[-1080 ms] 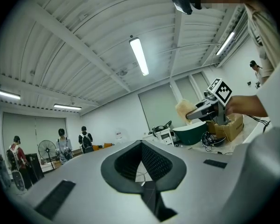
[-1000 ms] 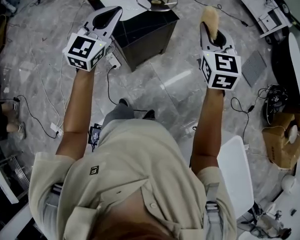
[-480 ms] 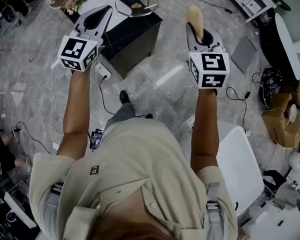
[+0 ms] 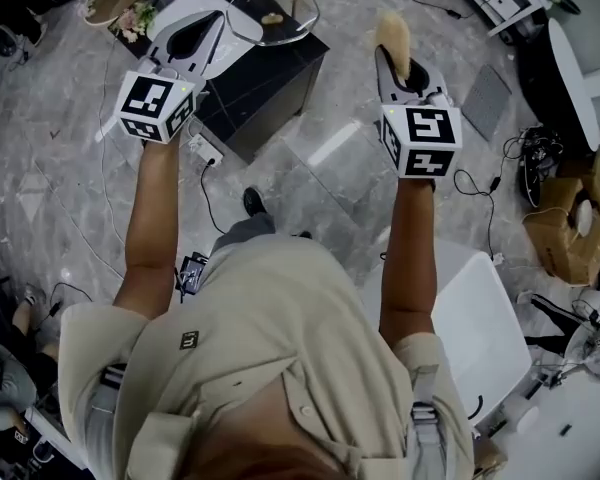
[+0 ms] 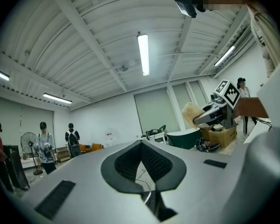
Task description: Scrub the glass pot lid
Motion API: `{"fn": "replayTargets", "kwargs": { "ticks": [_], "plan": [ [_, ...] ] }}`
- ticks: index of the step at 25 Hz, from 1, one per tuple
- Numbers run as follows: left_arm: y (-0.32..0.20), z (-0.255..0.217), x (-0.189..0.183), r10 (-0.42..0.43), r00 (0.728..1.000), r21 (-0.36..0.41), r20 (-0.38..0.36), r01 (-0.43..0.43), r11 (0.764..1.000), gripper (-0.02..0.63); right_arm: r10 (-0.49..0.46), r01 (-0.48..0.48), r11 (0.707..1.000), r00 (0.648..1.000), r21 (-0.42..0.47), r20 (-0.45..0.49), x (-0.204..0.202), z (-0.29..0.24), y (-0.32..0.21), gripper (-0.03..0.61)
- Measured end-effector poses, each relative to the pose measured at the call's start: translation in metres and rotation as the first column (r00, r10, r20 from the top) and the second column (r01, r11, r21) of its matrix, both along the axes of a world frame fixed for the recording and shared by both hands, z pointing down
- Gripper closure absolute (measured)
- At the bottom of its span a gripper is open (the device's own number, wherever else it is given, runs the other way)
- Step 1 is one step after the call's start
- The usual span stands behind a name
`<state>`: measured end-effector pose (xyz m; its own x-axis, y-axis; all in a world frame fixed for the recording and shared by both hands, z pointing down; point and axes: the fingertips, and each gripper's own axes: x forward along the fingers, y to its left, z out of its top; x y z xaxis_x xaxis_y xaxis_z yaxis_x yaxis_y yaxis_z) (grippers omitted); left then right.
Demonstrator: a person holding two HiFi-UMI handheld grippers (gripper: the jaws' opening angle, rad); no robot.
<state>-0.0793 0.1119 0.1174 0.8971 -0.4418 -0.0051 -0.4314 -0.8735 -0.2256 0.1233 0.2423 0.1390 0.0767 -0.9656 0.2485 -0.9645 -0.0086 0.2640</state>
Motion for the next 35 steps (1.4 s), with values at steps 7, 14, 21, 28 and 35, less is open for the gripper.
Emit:
{"fn": "replayTargets", "kwargs": {
  "ticks": [7,14,21,28,35],
  "plan": [
    [-0.057,0.011,-0.002,0.018,1.0,-0.015,-0.002,-0.018,1.0,0.601,0.021,-0.021,1.0,1.0,-0.015,0.009,-0.003,0.011,-0.053,0.526],
    [-0.104,0.011,-0.01,0.043,0.999,-0.02,-0.016,-0.043,0.999,0.601,0.046,-0.046,0.999,0.999,-0.016,0.004,-0.014,0.008,-0.097,0.526],
    [-0.143,0.018,-0.022,0.05,0.998,-0.039,-0.045,-0.051,0.998,0.601,0.046,-0.047,0.999,0.999,-0.024,-0.02,-0.028,0.005,-0.137,0.526],
    [-0.162,0.014,-0.037,0.0,0.999,-0.057,-0.053,-0.003,0.998,0.601,0.007,-0.008,1.0,1.0,-0.03,-0.026,-0.027,-0.008,-0.169,0.526],
    [-0.199,0.024,-0.042,-0.082,0.996,-0.064,-0.031,0.08,0.995,0.601,-0.073,0.073,0.997,0.997,-0.018,-0.014,-0.019,-0.003,-0.225,0.526]
  ]
}}
